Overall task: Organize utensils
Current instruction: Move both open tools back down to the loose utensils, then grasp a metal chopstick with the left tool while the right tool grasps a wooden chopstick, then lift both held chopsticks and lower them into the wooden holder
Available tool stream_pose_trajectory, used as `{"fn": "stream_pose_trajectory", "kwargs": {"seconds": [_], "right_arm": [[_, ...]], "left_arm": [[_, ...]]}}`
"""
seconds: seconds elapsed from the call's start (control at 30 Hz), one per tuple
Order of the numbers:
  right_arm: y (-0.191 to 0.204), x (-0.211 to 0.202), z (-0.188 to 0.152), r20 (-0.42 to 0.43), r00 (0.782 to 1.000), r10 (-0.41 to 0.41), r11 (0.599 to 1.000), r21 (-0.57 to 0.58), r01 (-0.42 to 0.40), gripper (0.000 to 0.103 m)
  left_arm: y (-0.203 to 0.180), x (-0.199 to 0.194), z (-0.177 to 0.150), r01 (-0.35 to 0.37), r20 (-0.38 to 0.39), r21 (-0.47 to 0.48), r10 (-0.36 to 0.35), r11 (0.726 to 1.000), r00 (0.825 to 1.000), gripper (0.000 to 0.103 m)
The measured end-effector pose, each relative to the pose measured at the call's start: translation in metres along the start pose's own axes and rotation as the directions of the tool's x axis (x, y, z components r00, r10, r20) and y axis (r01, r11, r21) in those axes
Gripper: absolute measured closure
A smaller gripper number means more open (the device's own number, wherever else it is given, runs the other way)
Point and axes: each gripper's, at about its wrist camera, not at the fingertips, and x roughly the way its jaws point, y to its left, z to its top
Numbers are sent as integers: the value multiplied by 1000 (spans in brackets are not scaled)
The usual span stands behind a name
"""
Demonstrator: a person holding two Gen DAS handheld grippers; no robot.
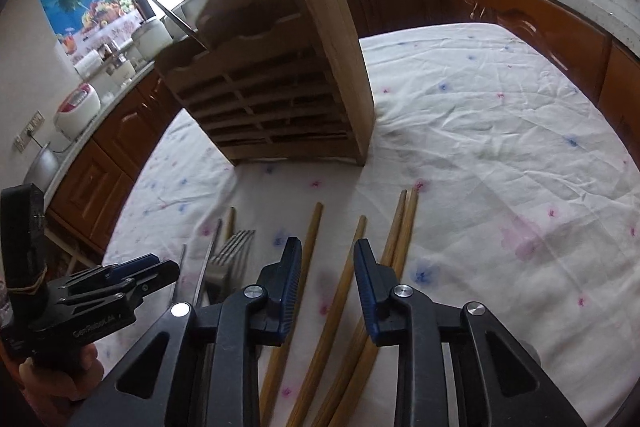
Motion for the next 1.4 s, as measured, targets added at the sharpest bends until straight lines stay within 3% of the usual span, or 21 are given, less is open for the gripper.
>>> {"fn": "stream_pose_trajectory", "kwargs": {"seconds": [0.2,0.33,0.5,0.6,0.9,1.1,1.4], "right_arm": [[-1,17,5,-35,998,-55,998,-37,54,81],[8,20,5,-36,994,-105,989,-108,101,81],[15,24,4,-27,986,-163,972,-173,156,90],[8,22,5,-28,990,-137,982,-138,132,94],[1,-10,4,12,1000,29,999,-20,-29,98],[17,-42,10,70,993,90,996,-32,-88,98],[29,-90,14,160,977,142,989,-51,-136,98]], "left_arm": [[-8,10,5,-28,2,56,28,998,1000,62],[-20,13,1,-87,27,122,84,989,996,70],[-29,13,-3,-84,46,161,78,983,996,93],[-30,12,-3,-82,46,161,76,983,996,96],[-6,-13,-3,26,36,80,-29,996,999,101],[2,-55,-6,112,56,62,-115,992,992,101],[11,-130,-18,162,166,83,-174,983,971,101]]}}
